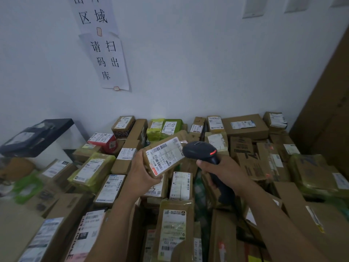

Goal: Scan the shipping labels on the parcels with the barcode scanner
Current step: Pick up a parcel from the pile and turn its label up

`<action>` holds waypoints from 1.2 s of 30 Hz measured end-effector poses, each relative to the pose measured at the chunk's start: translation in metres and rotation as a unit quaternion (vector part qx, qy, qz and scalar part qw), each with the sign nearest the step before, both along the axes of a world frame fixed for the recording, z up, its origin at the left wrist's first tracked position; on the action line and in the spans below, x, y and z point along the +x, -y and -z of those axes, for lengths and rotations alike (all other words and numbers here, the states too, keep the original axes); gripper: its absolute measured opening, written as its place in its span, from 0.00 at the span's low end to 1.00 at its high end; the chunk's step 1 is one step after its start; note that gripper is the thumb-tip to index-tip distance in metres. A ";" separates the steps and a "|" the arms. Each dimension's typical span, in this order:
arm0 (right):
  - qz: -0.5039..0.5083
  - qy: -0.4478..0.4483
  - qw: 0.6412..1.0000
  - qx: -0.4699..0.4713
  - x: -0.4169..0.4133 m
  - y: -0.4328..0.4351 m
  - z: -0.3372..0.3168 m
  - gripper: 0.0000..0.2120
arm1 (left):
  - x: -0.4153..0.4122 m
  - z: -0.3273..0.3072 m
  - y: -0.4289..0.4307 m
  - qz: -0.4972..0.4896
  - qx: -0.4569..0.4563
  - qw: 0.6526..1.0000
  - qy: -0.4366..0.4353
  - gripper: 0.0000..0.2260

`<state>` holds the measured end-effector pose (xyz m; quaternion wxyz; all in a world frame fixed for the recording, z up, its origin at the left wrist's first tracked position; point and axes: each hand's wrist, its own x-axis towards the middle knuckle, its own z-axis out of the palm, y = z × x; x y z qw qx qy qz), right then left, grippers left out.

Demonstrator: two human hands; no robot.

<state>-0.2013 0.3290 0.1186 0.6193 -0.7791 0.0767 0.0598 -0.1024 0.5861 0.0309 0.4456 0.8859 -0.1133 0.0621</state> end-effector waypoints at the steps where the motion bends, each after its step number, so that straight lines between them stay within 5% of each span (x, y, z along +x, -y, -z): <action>1: -0.018 0.006 1.000 -0.011 -0.002 0.000 -0.001 0.07 | 0.002 0.003 -0.002 -0.009 0.006 1.000 0.007 0.44; 29: -0.019 -0.013 0.999 -0.045 0.018 0.005 -0.006 0.11 | 0.027 0.027 0.004 -0.021 0.039 0.999 0.031 0.48; 36: 0.043 -0.038 0.996 -0.064 0.046 0.009 0.011 0.16 | 0.053 0.031 0.008 -0.112 0.162 0.973 0.120 0.49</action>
